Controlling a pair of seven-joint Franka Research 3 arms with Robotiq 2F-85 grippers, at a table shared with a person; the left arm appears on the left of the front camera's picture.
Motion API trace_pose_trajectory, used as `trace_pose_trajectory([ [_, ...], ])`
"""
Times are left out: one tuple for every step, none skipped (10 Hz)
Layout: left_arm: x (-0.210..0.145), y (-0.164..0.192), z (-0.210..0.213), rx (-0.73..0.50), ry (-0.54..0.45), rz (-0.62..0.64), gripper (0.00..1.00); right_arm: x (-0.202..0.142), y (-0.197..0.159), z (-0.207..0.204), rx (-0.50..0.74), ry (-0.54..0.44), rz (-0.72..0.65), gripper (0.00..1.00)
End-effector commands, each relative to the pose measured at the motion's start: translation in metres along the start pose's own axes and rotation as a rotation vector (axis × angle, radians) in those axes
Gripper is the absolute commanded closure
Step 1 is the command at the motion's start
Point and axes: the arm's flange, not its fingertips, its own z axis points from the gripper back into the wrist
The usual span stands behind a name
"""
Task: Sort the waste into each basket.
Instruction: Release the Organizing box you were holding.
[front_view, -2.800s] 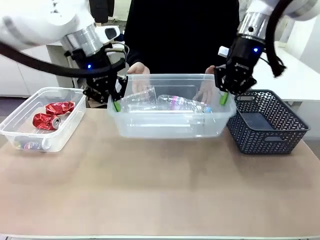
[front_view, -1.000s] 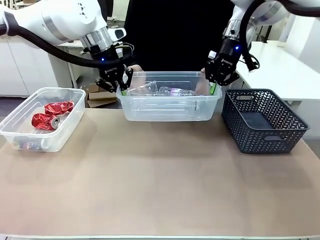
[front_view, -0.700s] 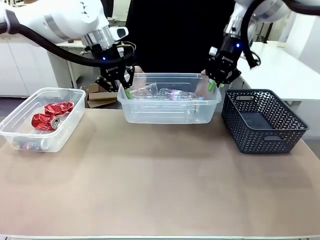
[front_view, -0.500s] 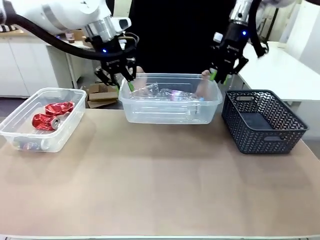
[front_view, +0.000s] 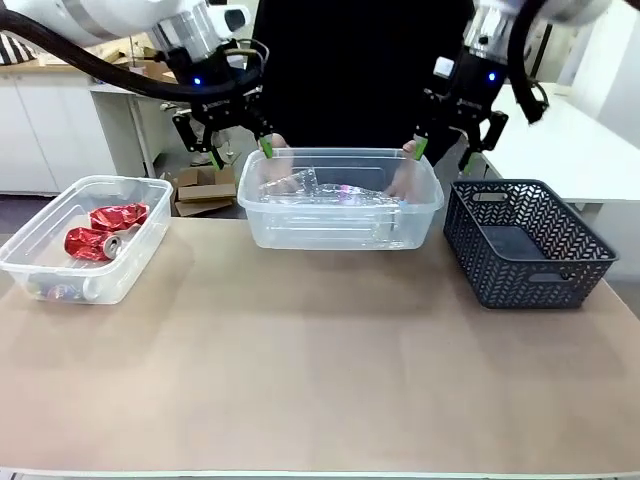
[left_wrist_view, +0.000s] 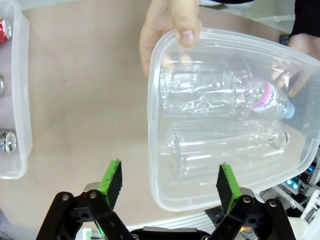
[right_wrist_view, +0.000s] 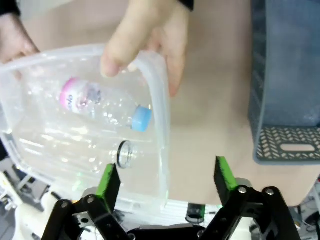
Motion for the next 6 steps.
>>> trace_pose_trajectory([
  [-0.0049, 0.0043, -0.006, -0.03, -0.001, 0.002, 0.0, -0.0138, -0.0123, -0.0117, 0.002, -0.049, 0.008, 0.0],
  [-0.0029, 0.0034, -0.0097, -0.024, 0.019, -0.004, 0.0, -0.0136, -0.0147, -0.0128, 0.011, -0.049, 0.003, 0.0],
  [-0.0004, 0.0024, -0.0148, -0.008, 0.072, -0.005, 0.0, -0.0129, -0.0161, -0.0136, 0.022, -0.055, -0.002, 0.0],
  [-0.0013, 0.0008, -0.0061, -0.004, 0.012, 0.005, 0.0, -0.0041, -0.0078, -0.0111, 0.0, -0.022, -0.014, 0.0],
  [-0.0013, 0.0008, -0.0061, -0.004, 0.012, 0.005, 0.0, -0.0041, -0.0078, -0.0111, 0.0, -0.022, -0.014, 0.0],
  [-0.0013, 0.0008, -0.0061, -0.004, 0.012, 0.005, 0.0, -0.0041, -0.0078, -0.0111, 0.0, -0.022, -0.014, 0.0],
])
